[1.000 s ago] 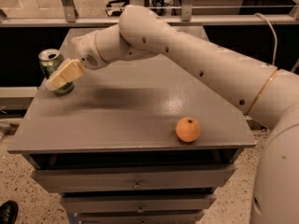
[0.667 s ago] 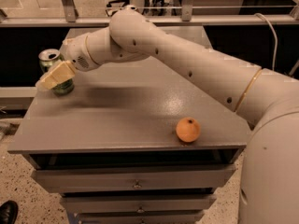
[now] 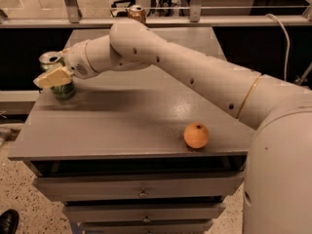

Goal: Move green can near orange

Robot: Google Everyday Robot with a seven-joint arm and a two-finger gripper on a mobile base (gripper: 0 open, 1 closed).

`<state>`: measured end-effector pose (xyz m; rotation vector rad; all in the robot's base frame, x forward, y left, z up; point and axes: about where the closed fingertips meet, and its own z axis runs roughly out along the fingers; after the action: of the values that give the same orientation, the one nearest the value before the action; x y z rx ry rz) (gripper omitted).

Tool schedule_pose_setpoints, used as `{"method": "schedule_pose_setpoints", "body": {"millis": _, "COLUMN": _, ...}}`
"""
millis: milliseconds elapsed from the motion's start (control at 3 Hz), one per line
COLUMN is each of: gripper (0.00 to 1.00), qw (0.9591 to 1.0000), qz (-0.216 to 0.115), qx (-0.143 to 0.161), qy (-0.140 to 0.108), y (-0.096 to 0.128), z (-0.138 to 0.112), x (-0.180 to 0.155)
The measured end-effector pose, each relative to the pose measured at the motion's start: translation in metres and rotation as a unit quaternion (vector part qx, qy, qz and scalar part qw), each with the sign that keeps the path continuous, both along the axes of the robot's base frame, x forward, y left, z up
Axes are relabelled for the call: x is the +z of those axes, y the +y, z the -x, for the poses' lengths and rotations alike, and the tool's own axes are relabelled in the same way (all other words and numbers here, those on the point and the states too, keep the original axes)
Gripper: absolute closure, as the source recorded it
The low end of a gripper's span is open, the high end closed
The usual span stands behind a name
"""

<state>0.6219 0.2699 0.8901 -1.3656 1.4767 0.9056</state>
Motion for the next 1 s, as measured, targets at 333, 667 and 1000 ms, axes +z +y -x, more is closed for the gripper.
{"method": "schedule_pose_setpoints", "body": {"millis": 333, "gripper": 0.7, "qw": 1.0, "qz": -0.003, "qx": -0.002, "qy": -0.002, "y": -0.007, "z": -0.002, "x": 0.0}}
{"method": "schedule_pose_setpoints", "body": {"millis": 667, "gripper": 0.93, "qw": 0.9998, "qz": -0.001, "qx": -0.013, "qy": -0.017, "y": -0.026, "z": -0.006, "x": 0.012}}
{"method": "schedule_pose_setpoints", "body": {"millis": 1000, "gripper": 1.0, "qw": 0.9987, "qz": 0.001, "qx": -0.032, "qy": -0.04, "y": -0.061, "z": -0.01, "x": 0.033}}
